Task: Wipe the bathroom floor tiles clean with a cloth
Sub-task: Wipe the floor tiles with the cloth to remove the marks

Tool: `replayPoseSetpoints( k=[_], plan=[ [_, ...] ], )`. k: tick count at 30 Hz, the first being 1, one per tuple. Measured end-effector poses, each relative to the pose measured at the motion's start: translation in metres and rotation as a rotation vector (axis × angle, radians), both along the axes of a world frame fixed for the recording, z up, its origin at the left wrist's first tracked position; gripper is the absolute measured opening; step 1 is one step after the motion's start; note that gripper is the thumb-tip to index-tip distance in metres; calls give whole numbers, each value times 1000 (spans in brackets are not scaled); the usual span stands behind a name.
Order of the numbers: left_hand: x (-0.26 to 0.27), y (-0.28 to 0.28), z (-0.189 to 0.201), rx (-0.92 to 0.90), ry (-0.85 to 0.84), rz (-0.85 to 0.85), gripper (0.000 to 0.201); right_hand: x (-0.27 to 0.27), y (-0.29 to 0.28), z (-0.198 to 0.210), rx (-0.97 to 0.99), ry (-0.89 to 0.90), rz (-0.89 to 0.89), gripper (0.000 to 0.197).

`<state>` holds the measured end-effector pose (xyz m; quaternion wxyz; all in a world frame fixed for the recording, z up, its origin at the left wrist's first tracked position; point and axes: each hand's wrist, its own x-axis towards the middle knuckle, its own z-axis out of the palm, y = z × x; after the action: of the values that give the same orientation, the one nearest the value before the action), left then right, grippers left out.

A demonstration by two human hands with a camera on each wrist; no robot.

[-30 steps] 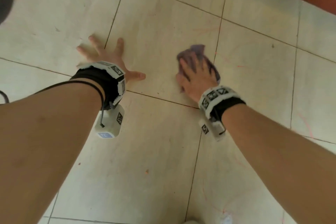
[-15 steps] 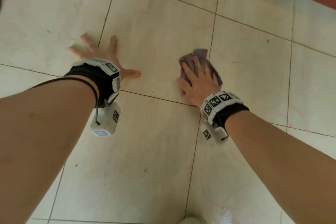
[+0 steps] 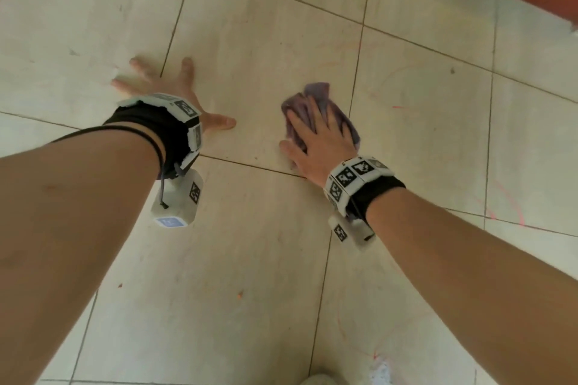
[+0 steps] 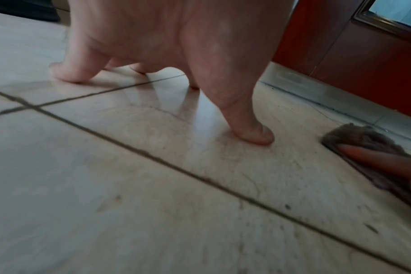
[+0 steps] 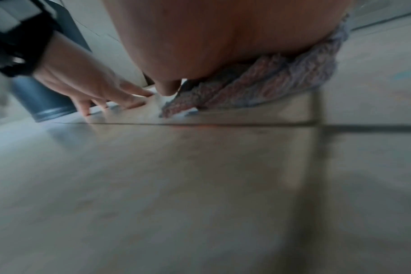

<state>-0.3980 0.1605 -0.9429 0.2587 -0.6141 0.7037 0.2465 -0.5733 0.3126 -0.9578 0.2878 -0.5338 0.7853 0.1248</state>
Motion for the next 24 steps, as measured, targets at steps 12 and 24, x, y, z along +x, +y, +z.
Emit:
replayPoseSetpoints(
  k=[12, 24],
  plan=[
    [-7, 10, -7, -30, 55, -76, 114, -15, -44, -2, -2, 11, -15, 71],
    [-50, 20, -21, 23, 98, -275, 123, -90, -101, 0, -6, 68, -307, 74]
  ],
)
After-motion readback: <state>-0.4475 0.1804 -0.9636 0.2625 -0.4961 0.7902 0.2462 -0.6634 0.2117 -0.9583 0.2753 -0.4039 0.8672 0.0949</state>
